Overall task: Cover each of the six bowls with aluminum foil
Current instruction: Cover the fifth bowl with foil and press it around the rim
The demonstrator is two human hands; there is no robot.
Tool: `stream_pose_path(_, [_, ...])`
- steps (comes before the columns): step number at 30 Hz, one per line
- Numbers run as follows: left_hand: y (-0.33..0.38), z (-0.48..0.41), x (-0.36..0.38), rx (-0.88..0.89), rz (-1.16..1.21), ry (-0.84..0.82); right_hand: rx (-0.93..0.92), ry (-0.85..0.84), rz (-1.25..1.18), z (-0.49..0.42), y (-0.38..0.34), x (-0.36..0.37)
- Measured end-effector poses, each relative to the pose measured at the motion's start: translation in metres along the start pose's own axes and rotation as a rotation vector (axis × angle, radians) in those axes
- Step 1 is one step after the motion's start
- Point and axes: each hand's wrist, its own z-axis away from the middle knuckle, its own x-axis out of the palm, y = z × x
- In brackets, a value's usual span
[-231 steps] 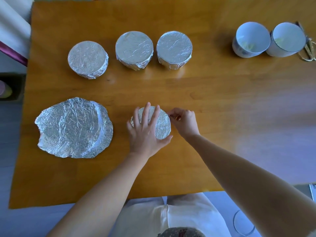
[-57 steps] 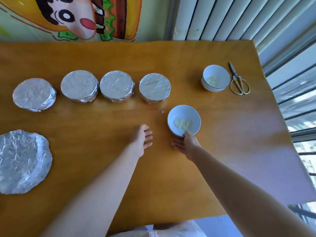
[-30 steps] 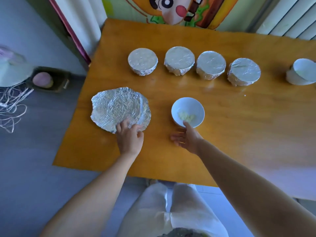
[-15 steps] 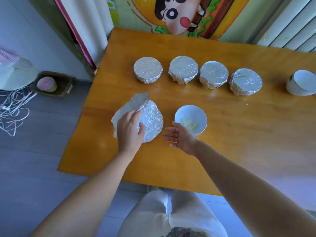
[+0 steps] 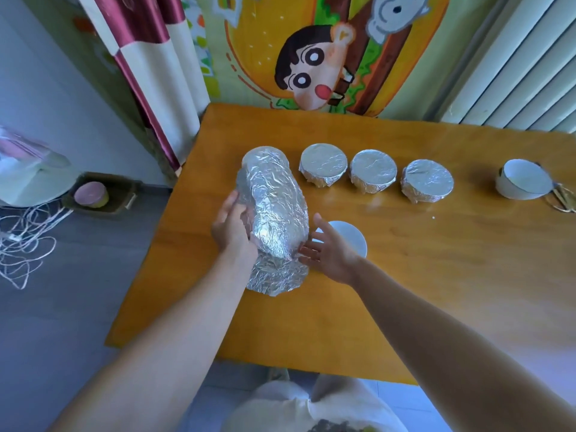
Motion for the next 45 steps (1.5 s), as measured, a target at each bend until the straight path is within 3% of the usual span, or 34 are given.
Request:
stream_pose_path(4, [-0.025, -0.009, -0.001, -0.246, 0.004, -0.065, -0.084, 0.101, -0.085, 0.009, -0.005, -0.020])
stream_pose_path(7, [-0.042, -0.011, 0.000, -0.250, -0.053, -0.102, -0.172, 0.227, -0.141, 0.013, -0.009, -0.039])
stream_pose_path(11, [-0.069, -0.008, 0.009, -0.280, -0.303, -0.118, -0.208, 0.362, -0.123, 0.028, -0.014, -0.074])
stream_pose_path(19, [-0.111, -0.004, 0.016, 0.054, -0.676, -0.205, -0.268, 0.528, 0.090, 0.024, 0.000, -0.123])
stream_pose_path(24, [-0.124, -0.001, 0.016, 0.098, -0.769, -0.201, -0.262, 0.531, 0.130, 0.014, 0.003, -0.135])
stream_pose_path(30, [-0.121, -0.010, 0.015, -0.001, -0.766, -0.181, -0.250, 0.482, 0.209, 0.002, -0.001, -0.146])
stream_pose_path(38, [-0.127, -0.024, 0.026, 0.121, -0.911, -0.228, -0.197, 0.395, 0.214, -0.007, -0.019, -0.147])
stream_pose_path(45, [-0.141, -0.024, 0.028, 0.281, -0.897, -0.146, -0.146, 0.605, 0.316, -0.018, -0.012, -0.137])
